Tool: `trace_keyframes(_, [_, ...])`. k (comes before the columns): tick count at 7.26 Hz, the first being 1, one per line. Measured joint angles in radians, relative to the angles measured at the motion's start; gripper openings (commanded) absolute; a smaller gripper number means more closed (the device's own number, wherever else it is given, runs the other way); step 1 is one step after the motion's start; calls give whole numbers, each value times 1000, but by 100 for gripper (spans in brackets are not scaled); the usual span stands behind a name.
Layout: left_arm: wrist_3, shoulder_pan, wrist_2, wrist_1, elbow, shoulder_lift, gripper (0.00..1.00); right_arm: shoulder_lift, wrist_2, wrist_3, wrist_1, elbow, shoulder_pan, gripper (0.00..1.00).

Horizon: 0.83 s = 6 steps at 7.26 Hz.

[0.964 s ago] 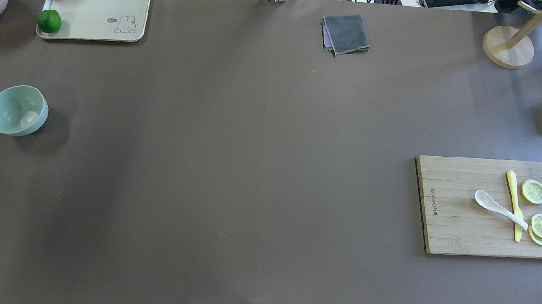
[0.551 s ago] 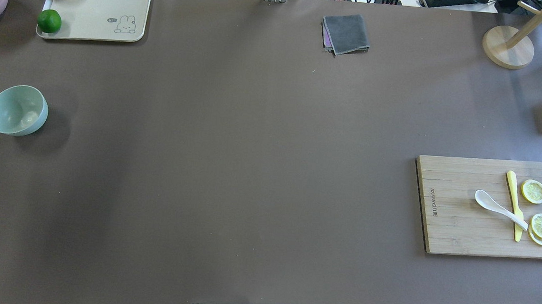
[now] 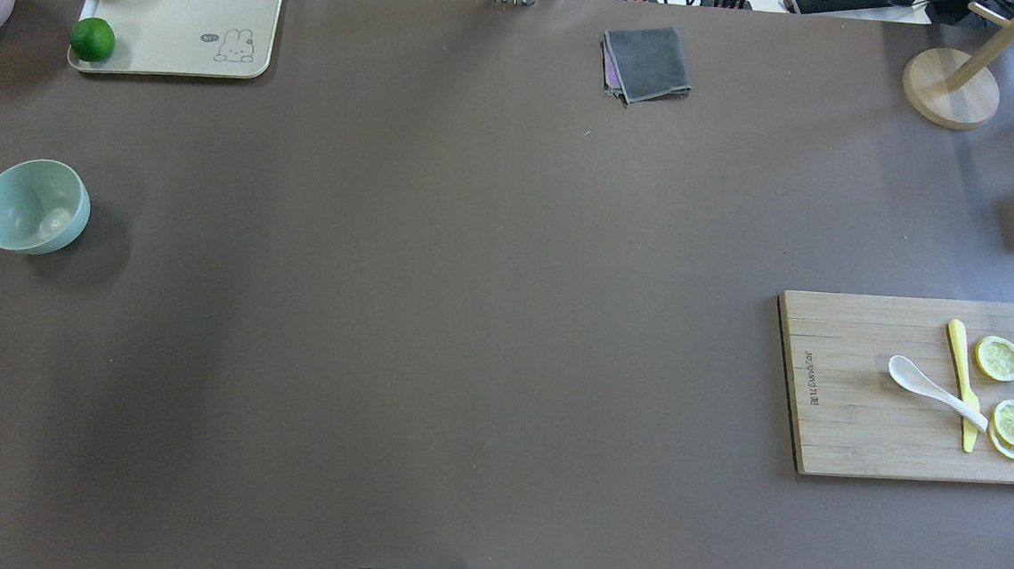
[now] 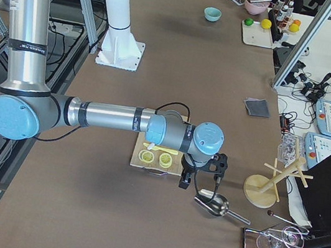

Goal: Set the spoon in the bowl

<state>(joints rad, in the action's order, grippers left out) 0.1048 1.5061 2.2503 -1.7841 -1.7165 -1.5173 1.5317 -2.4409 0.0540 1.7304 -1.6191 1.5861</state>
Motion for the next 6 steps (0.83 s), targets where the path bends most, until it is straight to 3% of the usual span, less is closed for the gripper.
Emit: trace_keyframes(6, [0, 0, 0, -2, -3, -1, 98, 6, 0, 2, -2, -11, 0, 100])
